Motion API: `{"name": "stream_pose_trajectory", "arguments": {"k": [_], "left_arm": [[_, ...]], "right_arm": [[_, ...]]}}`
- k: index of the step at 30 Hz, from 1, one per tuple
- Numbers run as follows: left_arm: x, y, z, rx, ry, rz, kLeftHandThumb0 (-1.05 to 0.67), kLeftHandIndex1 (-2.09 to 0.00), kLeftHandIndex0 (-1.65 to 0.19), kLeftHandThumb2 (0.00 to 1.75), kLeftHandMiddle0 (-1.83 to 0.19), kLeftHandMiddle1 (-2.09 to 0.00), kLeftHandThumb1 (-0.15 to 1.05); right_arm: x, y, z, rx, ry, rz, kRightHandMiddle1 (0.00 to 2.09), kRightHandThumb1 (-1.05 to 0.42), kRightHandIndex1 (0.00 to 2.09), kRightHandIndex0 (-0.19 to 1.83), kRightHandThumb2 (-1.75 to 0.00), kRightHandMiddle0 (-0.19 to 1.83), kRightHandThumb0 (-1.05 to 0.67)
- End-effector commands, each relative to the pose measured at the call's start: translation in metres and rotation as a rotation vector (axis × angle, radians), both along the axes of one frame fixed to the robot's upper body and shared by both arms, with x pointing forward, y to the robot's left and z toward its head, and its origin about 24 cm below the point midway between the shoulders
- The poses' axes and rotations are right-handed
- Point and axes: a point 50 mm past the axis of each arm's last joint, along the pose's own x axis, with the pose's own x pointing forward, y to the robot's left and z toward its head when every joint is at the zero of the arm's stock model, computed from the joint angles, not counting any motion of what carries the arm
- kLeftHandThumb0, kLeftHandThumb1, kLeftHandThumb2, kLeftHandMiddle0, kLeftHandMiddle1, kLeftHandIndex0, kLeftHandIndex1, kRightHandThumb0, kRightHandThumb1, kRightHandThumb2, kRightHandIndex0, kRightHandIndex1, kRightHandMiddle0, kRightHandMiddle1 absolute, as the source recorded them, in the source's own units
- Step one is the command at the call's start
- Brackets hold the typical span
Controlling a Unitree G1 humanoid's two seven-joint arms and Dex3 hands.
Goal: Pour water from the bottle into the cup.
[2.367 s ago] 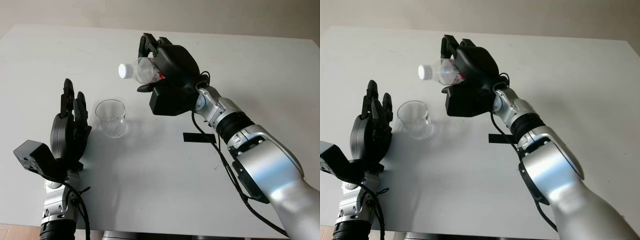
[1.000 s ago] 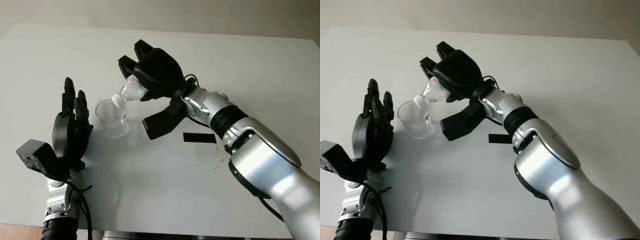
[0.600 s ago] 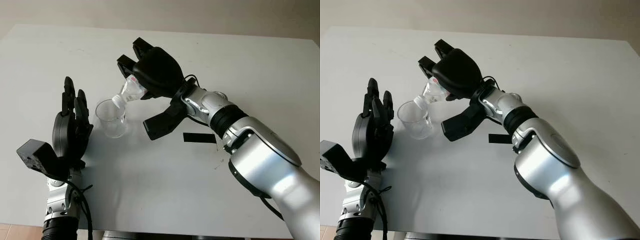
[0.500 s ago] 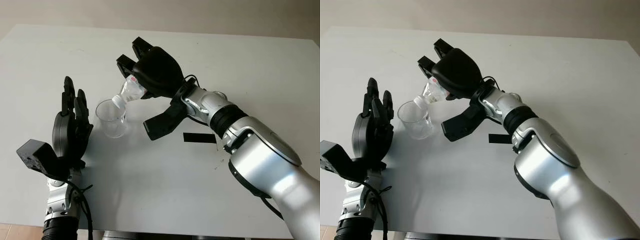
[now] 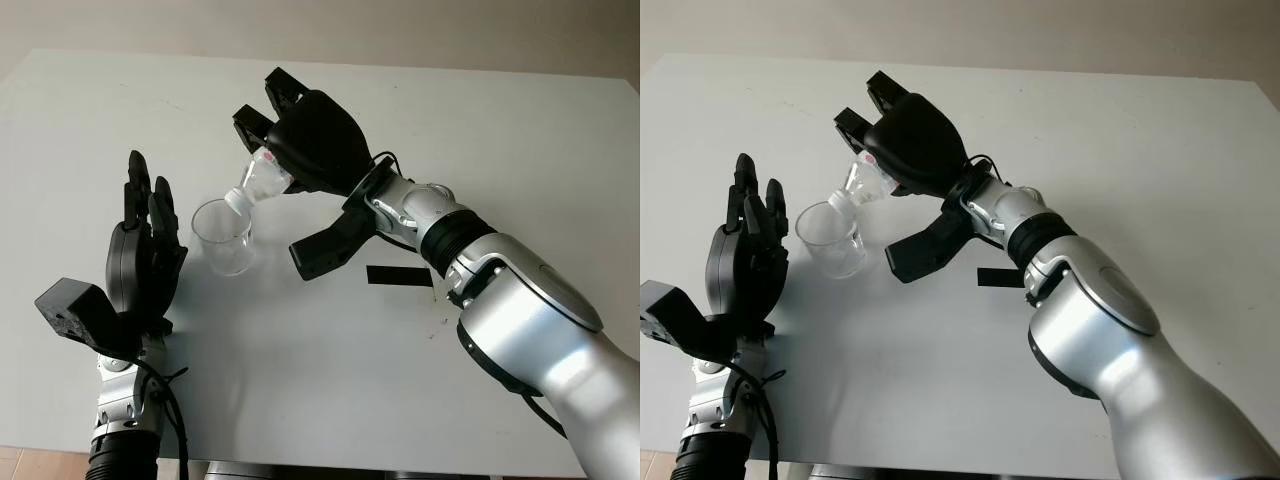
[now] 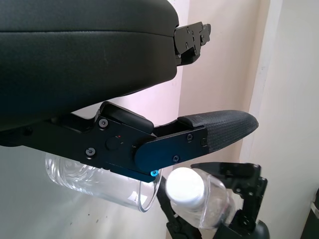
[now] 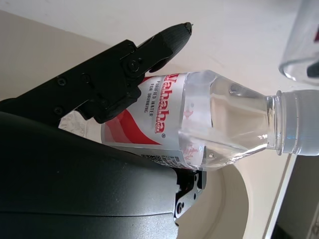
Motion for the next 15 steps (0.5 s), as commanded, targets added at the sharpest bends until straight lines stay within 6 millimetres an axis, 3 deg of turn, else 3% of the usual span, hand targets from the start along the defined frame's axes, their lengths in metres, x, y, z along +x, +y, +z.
{"name": "stream_pose_trajectory", "arguments": {"k": [1,4,6,8,11,14,15], "left_arm": [[-0.003,-0.003,-0.011,-0.012,0.032,-0.002,-0.80,0.00,0.19,0.69,0.19,-0.05,1.05],[-0.004,-0.003,-0.012,-0.014,0.034,-0.002,-0.80,0.00,0.19,0.69,0.19,-0.05,1.05],[-0.004,-0.003,-0.012,-0.014,0.034,-0.002,-0.79,0.00,0.19,0.69,0.19,-0.05,1.05],[-0.004,-0.002,-0.012,-0.013,0.035,-0.003,-0.79,0.00,0.19,0.69,0.19,-0.04,1.05],[-0.004,-0.002,-0.012,-0.010,0.038,-0.001,-0.80,0.00,0.19,0.68,0.19,-0.05,1.05],[-0.004,-0.001,-0.012,-0.006,0.041,-0.003,-0.80,0.00,0.19,0.68,0.19,-0.05,1.05],[-0.004,-0.001,-0.012,-0.008,0.042,-0.004,-0.80,0.00,0.19,0.68,0.19,-0.05,1.05]], "right_arm": [[0.000,-0.002,0.012,0.087,-0.013,0.017,2.07,-0.99,2.09,1.04,-0.07,0.63,-0.26],[0.001,-0.005,0.013,0.203,0.043,0.008,2.09,-1.03,2.09,1.06,-0.08,0.66,-0.24],[0.001,-0.006,0.013,0.347,0.134,0.011,2.09,-1.03,2.09,1.09,-0.19,0.77,-0.19],[0.003,-0.008,0.014,0.478,0.250,0.024,2.09,-0.88,2.09,1.21,-0.59,0.99,-0.15],[0.005,-0.012,0.016,0.636,0.406,0.049,2.09,-0.75,2.09,1.36,-0.84,1.14,-0.13],[0.005,-0.020,0.015,0.755,0.495,0.084,2.09,-0.75,2.09,1.35,-0.76,1.16,-0.13],[0.006,-0.022,0.015,0.801,0.537,0.090,2.09,-0.80,2.09,1.31,-0.67,1.15,-0.13]]}}
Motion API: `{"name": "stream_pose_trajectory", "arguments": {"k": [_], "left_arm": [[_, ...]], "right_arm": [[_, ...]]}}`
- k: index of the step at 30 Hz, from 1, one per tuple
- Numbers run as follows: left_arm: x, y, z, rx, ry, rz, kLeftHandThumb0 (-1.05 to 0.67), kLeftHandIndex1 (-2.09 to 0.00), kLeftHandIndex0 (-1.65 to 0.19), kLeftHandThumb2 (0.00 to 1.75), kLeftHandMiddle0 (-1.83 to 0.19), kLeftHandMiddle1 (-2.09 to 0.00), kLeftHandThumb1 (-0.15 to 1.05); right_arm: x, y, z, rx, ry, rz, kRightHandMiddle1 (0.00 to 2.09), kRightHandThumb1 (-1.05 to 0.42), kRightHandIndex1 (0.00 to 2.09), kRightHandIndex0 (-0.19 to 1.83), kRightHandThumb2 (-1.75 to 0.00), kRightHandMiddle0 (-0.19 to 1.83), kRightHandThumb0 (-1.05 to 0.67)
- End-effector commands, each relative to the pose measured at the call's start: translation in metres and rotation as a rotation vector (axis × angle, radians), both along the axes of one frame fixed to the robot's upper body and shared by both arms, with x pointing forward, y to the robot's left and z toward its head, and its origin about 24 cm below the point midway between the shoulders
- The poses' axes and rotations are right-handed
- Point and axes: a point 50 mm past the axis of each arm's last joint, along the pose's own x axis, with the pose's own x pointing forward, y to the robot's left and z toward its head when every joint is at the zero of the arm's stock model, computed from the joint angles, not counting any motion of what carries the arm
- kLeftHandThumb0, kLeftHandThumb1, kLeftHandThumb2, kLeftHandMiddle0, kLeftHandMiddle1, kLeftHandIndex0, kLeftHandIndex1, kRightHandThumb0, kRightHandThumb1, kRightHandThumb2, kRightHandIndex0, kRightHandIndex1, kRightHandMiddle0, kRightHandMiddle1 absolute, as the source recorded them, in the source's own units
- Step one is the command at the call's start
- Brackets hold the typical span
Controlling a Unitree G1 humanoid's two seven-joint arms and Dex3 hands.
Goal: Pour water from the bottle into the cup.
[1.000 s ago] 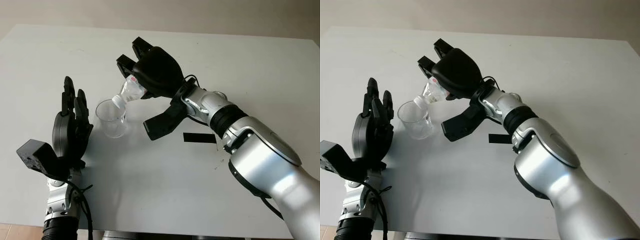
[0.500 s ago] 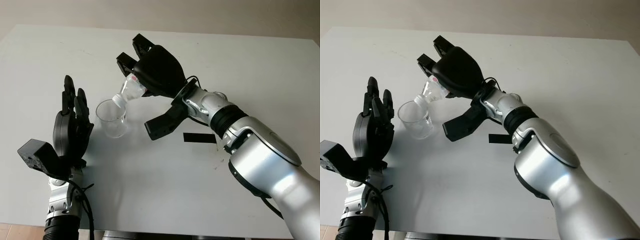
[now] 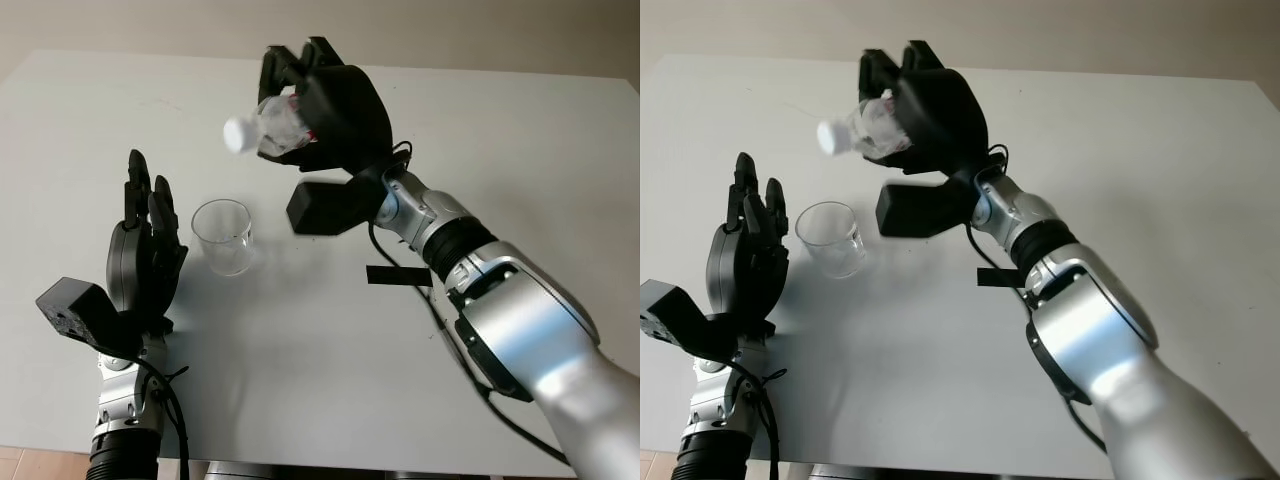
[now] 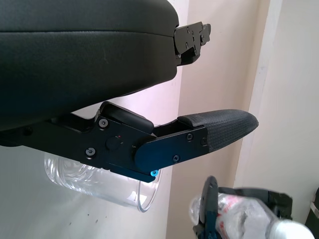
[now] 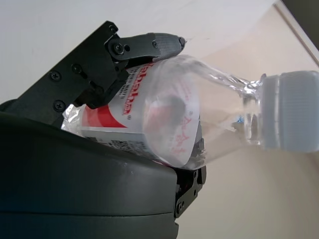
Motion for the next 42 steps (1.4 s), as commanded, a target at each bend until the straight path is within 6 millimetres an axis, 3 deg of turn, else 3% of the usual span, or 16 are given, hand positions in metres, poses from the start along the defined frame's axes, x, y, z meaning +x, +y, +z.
{"name": "stream_pose_trajectory", "arguments": {"k": [1,3,5,10,14,19,27,37,42], "left_arm": [[-0.004,-0.001,-0.012,-0.010,0.041,-0.003,-0.80,0.00,0.19,0.68,0.19,-0.05,1.05],[-0.004,-0.001,-0.012,-0.010,0.039,-0.003,-0.80,0.00,0.19,0.68,0.19,-0.05,1.05],[-0.004,-0.001,-0.011,-0.007,0.038,-0.006,-0.80,0.00,0.19,0.68,0.19,-0.04,1.05],[-0.005,-0.001,-0.012,0.000,0.042,-0.013,-0.80,0.00,0.19,0.69,0.19,-0.04,1.05],[-0.005,-0.001,-0.012,0.004,0.045,-0.021,-0.81,0.00,0.19,0.69,0.19,-0.03,1.05],[-0.005,-0.002,-0.013,0.009,0.054,-0.025,-0.82,0.00,0.19,0.68,0.19,-0.03,1.05],[-0.005,-0.002,-0.013,0.009,0.053,-0.020,-0.82,0.00,0.19,0.70,0.19,-0.04,1.05],[-0.005,-0.002,-0.014,0.010,0.066,-0.031,-0.82,0.00,0.19,0.69,0.19,-0.04,1.05],[-0.005,-0.001,-0.014,0.007,0.067,-0.029,-0.82,0.00,0.19,0.68,0.19,-0.04,1.05]], "right_arm": [[0.000,-0.003,0.003,0.123,0.055,0.031,2.09,-0.85,2.09,1.28,-0.59,1.15,-0.13],[0.002,-0.011,0.000,0.238,0.165,0.049,2.09,-0.97,2.09,1.27,-0.37,1.17,-0.16],[0.003,-0.021,-0.005,0.295,0.231,0.054,2.09,-1.01,2.09,1.27,-0.27,1.18,-0.18],[-0.004,-0.044,-0.018,0.391,0.366,0.087,2.09,-1.04,2.09,1.24,-0.22,1.18,-0.19],[-0.022,-0.058,-0.028,0.426,0.480,0.142,2.09,-1.05,2.09,1.23,-0.24,1.13,-0.19],[-0.048,-0.066,-0.035,0.411,0.563,0.163,2.09,-1.05,2.09,1.05,-0.23,0.51,-0.21],[-0.067,-0.092,-0.044,0.454,0.640,0.132,2.09,-1.05,2.09,0.94,-0.25,0.31,-0.23],[-0.073,-0.107,-0.053,0.517,0.741,0.066,2.09,-1.05,2.09,0.94,-0.23,0.30,-0.26],[-0.071,-0.110,-0.057,0.612,0.815,0.034,2.09,-1.05,2.09,1.06,-0.24,0.47,-0.24]]}}
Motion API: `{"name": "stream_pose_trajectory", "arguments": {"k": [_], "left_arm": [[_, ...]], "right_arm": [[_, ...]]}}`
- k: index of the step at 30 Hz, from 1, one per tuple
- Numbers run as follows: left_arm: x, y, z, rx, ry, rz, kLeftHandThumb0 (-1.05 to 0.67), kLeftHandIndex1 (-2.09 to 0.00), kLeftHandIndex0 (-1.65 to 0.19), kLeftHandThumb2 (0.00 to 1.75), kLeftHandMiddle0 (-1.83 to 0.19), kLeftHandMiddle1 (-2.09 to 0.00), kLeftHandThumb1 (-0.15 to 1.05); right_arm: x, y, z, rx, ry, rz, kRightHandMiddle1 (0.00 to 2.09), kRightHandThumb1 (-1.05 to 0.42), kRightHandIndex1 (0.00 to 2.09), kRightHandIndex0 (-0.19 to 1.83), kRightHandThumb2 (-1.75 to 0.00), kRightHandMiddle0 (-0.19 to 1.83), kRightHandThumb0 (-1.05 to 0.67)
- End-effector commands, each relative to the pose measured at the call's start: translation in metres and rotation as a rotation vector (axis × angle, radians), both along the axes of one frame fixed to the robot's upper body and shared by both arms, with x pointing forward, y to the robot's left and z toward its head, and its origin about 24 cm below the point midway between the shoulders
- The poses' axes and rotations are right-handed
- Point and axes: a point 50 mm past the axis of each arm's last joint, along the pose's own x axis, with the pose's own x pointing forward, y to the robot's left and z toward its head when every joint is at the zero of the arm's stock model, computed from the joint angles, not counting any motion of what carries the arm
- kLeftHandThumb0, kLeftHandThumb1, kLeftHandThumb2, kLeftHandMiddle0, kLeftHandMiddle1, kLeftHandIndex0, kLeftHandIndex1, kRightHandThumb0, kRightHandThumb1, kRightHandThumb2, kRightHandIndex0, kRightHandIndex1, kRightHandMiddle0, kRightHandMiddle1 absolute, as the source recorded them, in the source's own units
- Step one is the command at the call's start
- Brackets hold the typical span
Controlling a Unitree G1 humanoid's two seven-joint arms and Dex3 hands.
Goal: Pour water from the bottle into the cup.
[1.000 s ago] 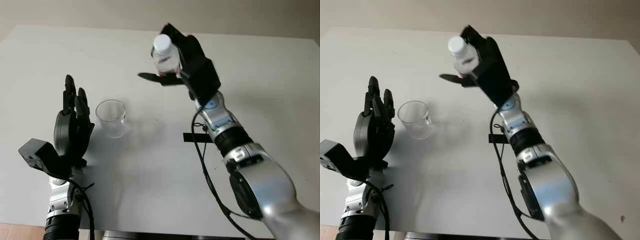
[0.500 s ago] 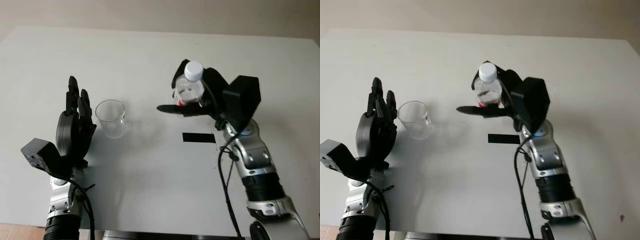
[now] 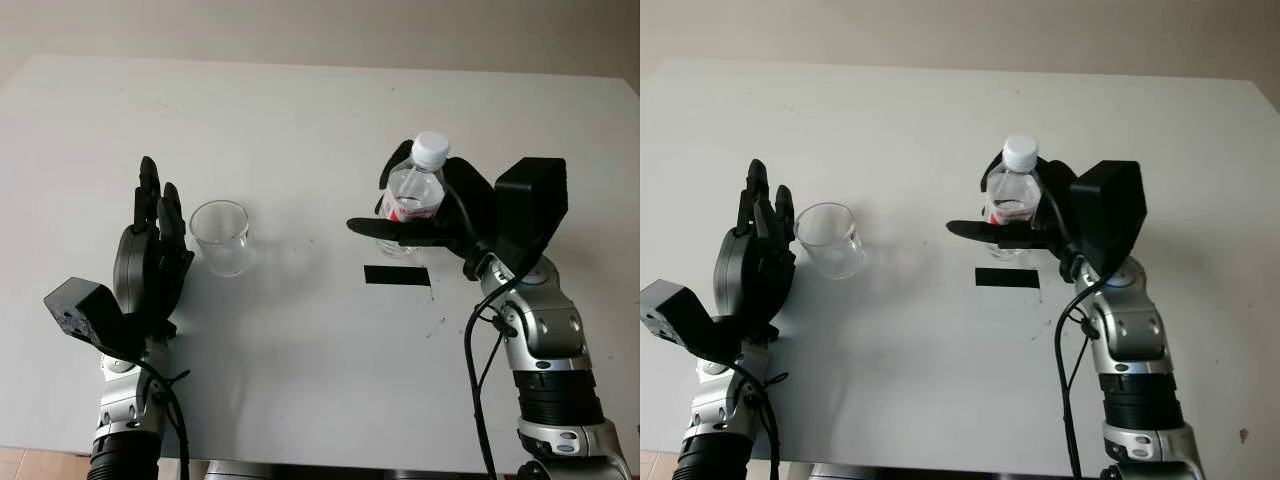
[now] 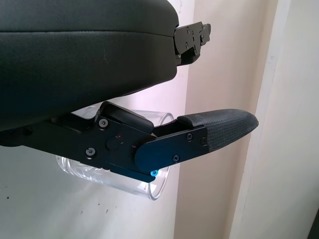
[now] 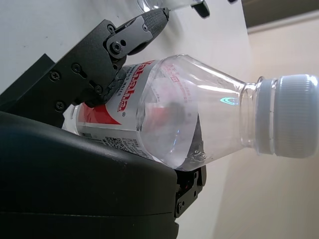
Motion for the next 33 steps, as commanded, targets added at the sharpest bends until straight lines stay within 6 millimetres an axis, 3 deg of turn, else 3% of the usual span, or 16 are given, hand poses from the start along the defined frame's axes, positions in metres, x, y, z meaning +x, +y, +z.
{"name": "stream_pose_trajectory", "arguments": {"k": [1,7,13,33], "left_arm": [[-0.005,0.002,-0.008,-0.003,0.032,0.004,-0.82,0.00,0.19,0.68,0.19,-0.05,1.05],[-0.006,0.003,-0.008,0.003,0.026,0.008,-0.82,0.00,0.19,0.69,0.19,-0.04,1.05],[-0.006,0.004,-0.007,0.008,0.023,0.009,-0.81,0.00,0.19,0.69,0.19,-0.04,1.05],[-0.007,0.005,-0.007,0.003,0.024,0.010,-0.80,0.00,0.19,0.68,0.19,-0.04,1.05]], "right_arm": [[0.001,0.000,0.005,0.044,0.003,-0.011,2.09,-1.05,2.09,1.08,-0.25,0.49,-0.24],[0.004,0.001,-0.006,0.082,0.059,-0.035,2.09,-1.05,2.09,1.29,-0.26,0.64,-0.22],[0.006,0.003,-0.008,0.080,0.068,-0.032,2.09,-1.05,2.09,1.35,-0.25,0.78,-0.23],[0.004,0.008,-0.006,-0.042,0.093,0.017,2.09,-1.05,2.09,1.32,-0.26,0.83,-0.23]]}}
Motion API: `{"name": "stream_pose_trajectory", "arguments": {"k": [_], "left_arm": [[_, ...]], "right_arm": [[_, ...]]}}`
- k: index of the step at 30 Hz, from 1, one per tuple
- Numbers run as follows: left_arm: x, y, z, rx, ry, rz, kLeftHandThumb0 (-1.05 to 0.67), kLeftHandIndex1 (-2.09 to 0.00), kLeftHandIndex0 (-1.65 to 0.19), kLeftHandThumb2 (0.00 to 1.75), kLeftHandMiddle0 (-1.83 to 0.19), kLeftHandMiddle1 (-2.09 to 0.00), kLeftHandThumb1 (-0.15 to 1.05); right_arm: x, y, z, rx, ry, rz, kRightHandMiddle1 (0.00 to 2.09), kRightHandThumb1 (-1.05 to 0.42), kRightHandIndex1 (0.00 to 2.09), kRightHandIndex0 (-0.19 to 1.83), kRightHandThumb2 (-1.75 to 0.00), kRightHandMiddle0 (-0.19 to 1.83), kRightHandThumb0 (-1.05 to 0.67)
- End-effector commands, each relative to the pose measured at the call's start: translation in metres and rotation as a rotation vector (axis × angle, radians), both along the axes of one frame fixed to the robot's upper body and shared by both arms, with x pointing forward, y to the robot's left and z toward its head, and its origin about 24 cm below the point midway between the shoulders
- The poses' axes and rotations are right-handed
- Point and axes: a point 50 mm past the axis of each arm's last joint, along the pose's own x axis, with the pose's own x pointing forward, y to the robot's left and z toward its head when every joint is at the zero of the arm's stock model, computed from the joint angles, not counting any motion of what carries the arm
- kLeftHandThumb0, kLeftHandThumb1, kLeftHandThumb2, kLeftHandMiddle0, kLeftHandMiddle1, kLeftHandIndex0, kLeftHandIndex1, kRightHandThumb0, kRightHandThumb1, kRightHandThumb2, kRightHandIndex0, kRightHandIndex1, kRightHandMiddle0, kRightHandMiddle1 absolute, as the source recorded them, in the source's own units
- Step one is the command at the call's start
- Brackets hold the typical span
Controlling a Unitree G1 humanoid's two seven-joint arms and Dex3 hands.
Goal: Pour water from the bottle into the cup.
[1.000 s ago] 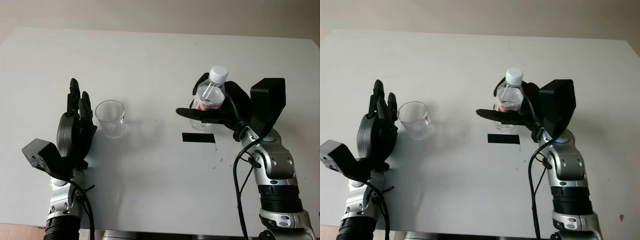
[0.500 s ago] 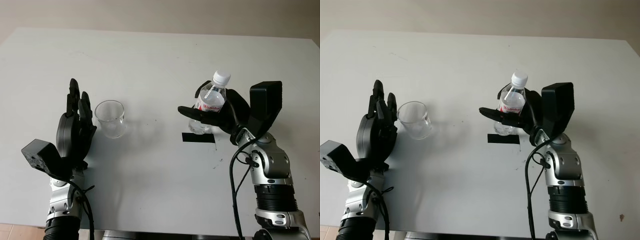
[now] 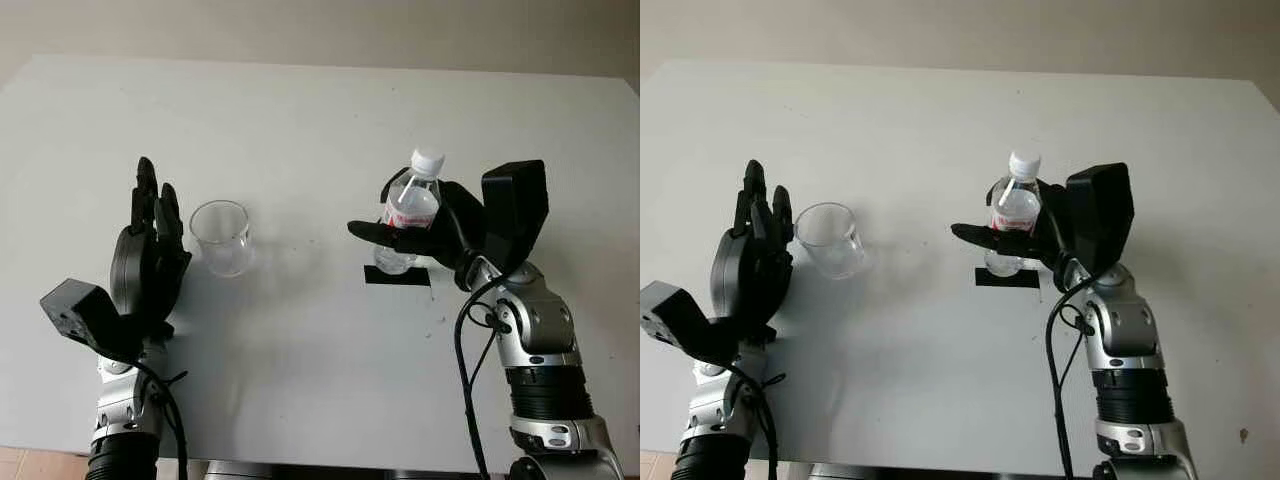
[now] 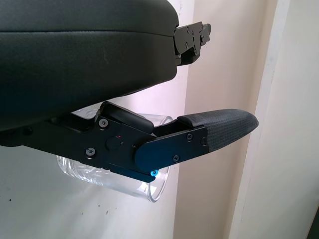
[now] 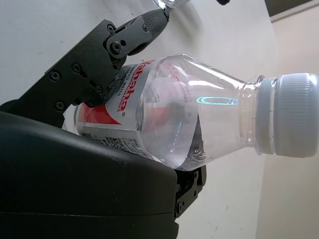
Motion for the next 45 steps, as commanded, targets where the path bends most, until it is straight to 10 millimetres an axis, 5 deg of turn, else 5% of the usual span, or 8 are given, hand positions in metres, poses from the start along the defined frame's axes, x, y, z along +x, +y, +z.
{"name": "stream_pose_trajectory", "arguments": {"k": [1,24,30,35,38,45], "left_arm": [[-0.005,0.002,-0.007,0.005,0.028,0.006,-0.80,0.00,0.19,0.68,0.19,-0.05,1.05],[-0.005,0.005,-0.005,0.011,0.028,0.009,-0.81,0.00,0.19,0.67,0.19,-0.05,1.05],[-0.005,0.006,-0.005,0.009,0.030,0.007,-0.81,0.00,0.19,0.67,0.19,-0.05,1.05],[-0.005,0.007,-0.005,0.011,0.029,0.003,-0.80,0.00,0.19,0.67,0.19,-0.05,1.05],[-0.005,0.008,-0.005,0.012,0.033,0.005,-0.80,0.00,0.19,0.67,0.18,-0.05,1.05],[-0.005,0.008,-0.005,0.011,0.030,0.001,-0.80,0.00,0.19,0.66,0.18,-0.05,1.05]], "right_arm": [[0.000,0.000,0.011,-0.026,-0.036,0.014,2.09,-1.05,2.09,1.32,-0.26,0.83,-0.23],[-0.003,0.001,0.000,-0.045,-0.016,0.025,2.09,-1.05,2.09,1.19,-0.27,0.62,-0.21],[-0.006,0.001,-0.011,-0.009,-0.018,0.015,2.09,-1.05,2.09,0.76,-0.18,0.20,-0.28],[-0.008,0.000,-0.017,-0.054,-0.030,-0.015,2.09,-1.02,2.09,-0.08,-0.06,-0.15,-0.41],[-0.010,0.000,-0.020,-0.087,-0.038,-0.023,2.09,-0.98,2.05,-0.18,-0.04,-0.19,-0.47],[-0.017,-0.001,-0.026,-0.100,-0.077,-0.005,1.23,-0.92,1.21,-0.19,-0.05,-0.19,-0.52]]}}
